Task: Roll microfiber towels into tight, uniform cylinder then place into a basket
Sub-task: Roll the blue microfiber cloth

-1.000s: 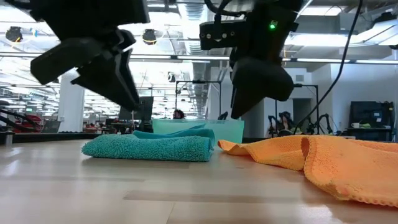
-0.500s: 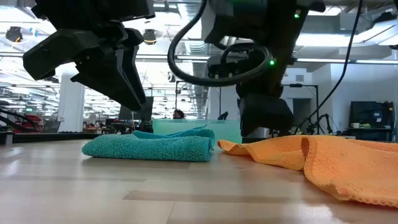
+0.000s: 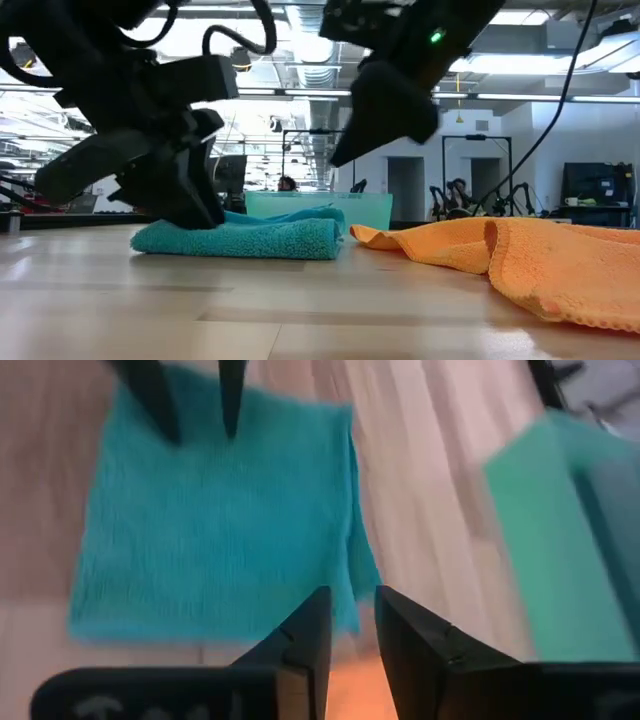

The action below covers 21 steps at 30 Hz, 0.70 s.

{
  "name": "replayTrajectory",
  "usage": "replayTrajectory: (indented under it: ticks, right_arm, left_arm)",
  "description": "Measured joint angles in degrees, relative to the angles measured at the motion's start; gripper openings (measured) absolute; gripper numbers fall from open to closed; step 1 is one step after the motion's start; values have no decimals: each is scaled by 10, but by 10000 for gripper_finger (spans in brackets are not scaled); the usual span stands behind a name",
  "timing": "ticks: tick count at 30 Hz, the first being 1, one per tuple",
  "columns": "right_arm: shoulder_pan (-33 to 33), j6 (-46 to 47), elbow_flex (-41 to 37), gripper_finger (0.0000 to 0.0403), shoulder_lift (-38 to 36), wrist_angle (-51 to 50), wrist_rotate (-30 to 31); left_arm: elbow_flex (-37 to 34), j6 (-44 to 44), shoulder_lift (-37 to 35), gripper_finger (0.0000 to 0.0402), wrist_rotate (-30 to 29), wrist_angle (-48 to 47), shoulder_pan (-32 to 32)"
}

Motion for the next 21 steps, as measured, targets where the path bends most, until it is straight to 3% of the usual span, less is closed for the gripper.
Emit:
replayTrajectory:
  ticks: [4, 11, 21]
  right_arm:
    - [-27, -28, -35, 102, 0, 121, -57]
    - [-69, -10, -70, 102, 17, 219, -170]
    - [-102, 31, -79, 102, 55, 211, -185]
  left_arm:
    - [0, -10, 0, 123, 44, 1, 4]
    - [0, -11, 0, 123, 46, 0, 4]
    - [1, -11, 0, 123, 47, -1, 4]
